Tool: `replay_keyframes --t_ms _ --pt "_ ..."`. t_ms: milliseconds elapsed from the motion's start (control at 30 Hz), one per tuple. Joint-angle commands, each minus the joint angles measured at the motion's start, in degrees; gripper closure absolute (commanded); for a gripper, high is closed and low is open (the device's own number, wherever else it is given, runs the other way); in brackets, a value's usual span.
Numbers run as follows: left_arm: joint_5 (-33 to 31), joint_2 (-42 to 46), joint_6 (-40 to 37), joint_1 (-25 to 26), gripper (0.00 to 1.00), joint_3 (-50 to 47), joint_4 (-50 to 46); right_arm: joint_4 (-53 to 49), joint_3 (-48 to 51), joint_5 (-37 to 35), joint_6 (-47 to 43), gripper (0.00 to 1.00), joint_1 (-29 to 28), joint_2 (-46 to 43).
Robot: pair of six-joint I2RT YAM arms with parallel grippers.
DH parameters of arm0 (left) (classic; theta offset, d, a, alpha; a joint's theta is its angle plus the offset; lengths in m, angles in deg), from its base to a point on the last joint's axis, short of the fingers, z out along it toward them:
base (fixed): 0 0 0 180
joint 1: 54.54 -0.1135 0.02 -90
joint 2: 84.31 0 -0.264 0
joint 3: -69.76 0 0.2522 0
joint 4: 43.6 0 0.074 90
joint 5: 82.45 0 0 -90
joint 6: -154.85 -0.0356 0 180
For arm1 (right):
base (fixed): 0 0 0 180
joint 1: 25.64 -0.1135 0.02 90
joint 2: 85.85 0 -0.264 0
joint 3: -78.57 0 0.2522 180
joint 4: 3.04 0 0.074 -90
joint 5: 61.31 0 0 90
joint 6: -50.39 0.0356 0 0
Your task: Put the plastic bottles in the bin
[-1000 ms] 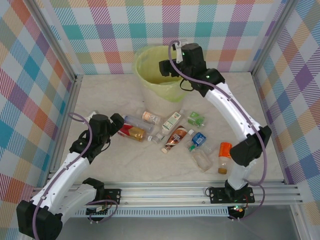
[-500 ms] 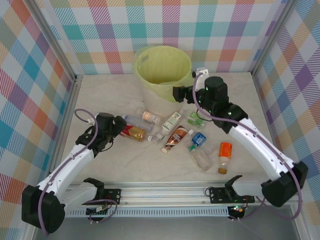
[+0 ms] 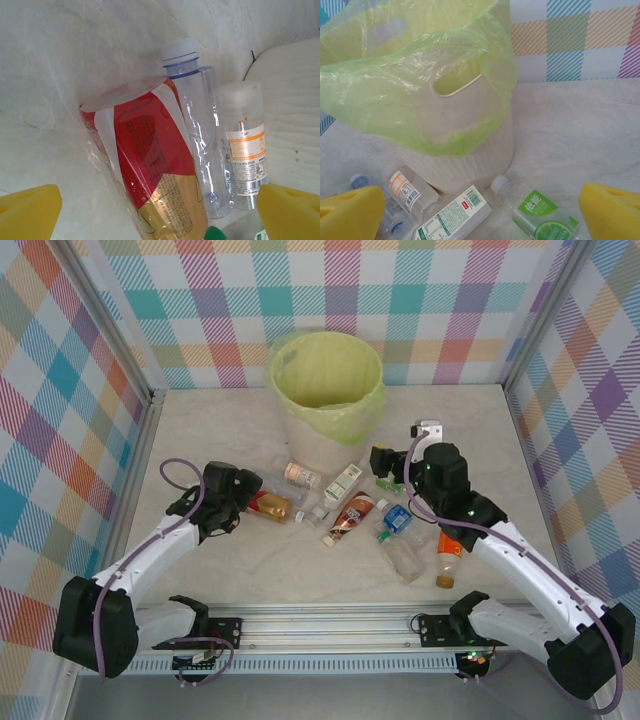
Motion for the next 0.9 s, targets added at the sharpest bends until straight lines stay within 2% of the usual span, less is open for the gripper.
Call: replay_keyframes --t_ms 0,200,333,467,567,867 --pt "0.46 -1.37 5.7 0.58 0.0 -0.71 3.18 3.93 0.79 -1.69 1.97 0.0 -0.16 -1.59" --pt "1.75 -5.69 7.27 2.45 0.0 0.9 2.53 4.55 1.22 -1.34 3.11 0.0 -0.03 -0.86" --pt "1.87 -10.6 7.56 4.2 0.0 3.84 -1.46 5.74 2.39 -1.39 5.21 0.0 -0.03 -0.8" --pt "-0.31 -13.91 9.26 5.76 0.0 4.43 -1.46 9.75 4.43 -1.27 7.73 0.0 -0.03 -0.54" --pt "-2.37 -15.33 9.56 6.41 0.0 4.53 -0.97 8.23 2.82 -1.48 6.28 0.0 -0.04 0.13" --pt "-3.67 -17.12 4.91 6.57 0.1 1.04 7.64 6.81 2.11 -1.63 5.72 0.0 -0.03 0.68"
